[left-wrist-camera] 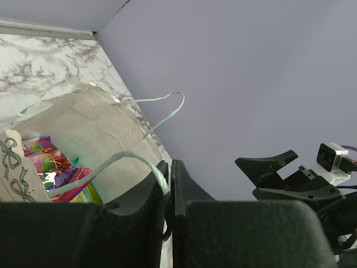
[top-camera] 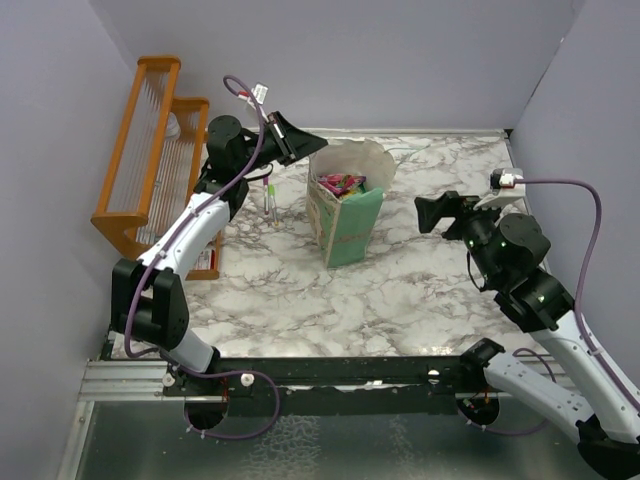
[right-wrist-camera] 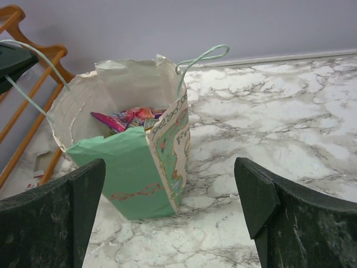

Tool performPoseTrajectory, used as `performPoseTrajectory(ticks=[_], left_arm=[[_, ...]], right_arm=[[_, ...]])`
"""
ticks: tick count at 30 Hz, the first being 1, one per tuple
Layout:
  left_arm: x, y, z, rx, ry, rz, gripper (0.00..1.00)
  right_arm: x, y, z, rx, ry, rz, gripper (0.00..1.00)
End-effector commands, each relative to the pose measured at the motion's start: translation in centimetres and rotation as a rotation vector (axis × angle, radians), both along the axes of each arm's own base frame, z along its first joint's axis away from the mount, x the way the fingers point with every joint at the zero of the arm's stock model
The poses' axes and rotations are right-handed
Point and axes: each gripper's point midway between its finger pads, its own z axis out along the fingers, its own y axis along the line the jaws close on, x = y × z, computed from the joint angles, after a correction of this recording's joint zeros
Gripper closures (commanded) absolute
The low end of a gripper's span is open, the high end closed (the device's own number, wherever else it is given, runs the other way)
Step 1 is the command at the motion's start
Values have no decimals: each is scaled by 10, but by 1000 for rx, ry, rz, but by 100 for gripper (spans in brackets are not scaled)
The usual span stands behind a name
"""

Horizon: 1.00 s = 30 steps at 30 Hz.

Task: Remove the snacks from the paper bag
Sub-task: Adjust the paper bag at the center of the board.

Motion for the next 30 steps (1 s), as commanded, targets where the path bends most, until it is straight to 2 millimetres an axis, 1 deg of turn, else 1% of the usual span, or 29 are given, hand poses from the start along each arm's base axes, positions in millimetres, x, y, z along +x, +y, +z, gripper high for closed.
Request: performPoseTrajectory(ticks=[1, 2, 4, 6, 14, 17, 20, 22, 26, 30], left_arm=[[-7, -1, 35, -14, -88, -19, 96], [-8, 0, 34, -8, -84, -17, 99], [-10, 4, 46, -1, -100, -13, 100], [-11, 11, 49, 16, -98, -4, 100], [-24, 40, 48, 42, -52, 27, 100], [-27, 54, 44, 69, -32, 60, 100], [-30, 72, 47, 82, -34, 92, 100], [-30, 82, 46, 98, -26, 117, 100], [-30, 101, 47, 160, -47, 172, 100], [-29, 107, 46, 255, -79, 192, 100]], right_arm=[[-2, -8, 4, -5, -12, -33, 0], [-2, -9, 3, -10, -10, -37, 1], [-1, -9, 0, -26, 1, -36, 1], [-2, -10, 0, -39, 15, -36, 0], [-4, -13, 4, -83, -1, -28, 0], [-4, -7, 5, -87, -10, 2, 0], [-3, 0, 4, -87, -6, 31, 1], [-2, 4, 3, -88, -4, 48, 1], [-1, 10, 3, -88, 0, 74, 1], [1, 12, 1, -99, 2, 84, 1]])
